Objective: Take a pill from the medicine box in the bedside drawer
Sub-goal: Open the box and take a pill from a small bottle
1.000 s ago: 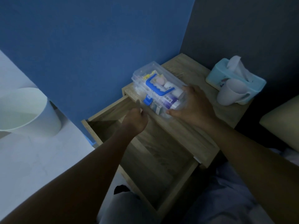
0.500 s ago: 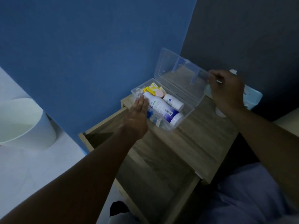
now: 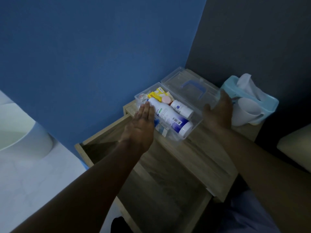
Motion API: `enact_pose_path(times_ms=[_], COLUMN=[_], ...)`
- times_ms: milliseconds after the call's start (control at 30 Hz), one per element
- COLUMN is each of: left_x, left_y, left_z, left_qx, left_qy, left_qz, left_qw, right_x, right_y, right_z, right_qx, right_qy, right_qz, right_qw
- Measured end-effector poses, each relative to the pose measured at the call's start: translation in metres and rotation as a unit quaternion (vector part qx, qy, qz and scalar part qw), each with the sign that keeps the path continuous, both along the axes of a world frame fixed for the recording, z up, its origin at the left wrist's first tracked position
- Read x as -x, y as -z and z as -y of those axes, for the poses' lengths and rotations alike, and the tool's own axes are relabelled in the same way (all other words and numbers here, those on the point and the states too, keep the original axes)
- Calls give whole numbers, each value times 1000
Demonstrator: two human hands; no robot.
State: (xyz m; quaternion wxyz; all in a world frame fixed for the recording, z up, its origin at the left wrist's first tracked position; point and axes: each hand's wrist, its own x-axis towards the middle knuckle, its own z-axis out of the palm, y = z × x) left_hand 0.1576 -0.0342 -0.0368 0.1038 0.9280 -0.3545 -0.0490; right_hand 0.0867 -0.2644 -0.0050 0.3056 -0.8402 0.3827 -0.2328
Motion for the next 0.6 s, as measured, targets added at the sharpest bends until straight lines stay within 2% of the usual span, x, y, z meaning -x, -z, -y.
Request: enact_pose_path(times_ms=[100, 200, 267, 433, 600], left_x=[0, -1, 0, -1, -3], left_y=[2, 2, 2, 2, 3], left_z=[-3, -5, -6, -6, -6], left_qx=[13, 8, 6, -5, -15], left_qy=[4, 15, 20, 26, 29], left_qz=[6, 12, 13, 15, 13], left_qw=[1000, 1000, 1000, 1000, 999], right_x=[-17, -43, -59, -87, -92], right_y=[-20, -28, -25, -16, -17], right_z=[-10, -22, -27, -28, -29], right_qx=[103, 136, 153, 166, 170], right_qy=[-110, -289, -356, -393, -390], right_qz=[30, -44, -99, -192, -185], right_qw=[988, 947, 917, 884, 886])
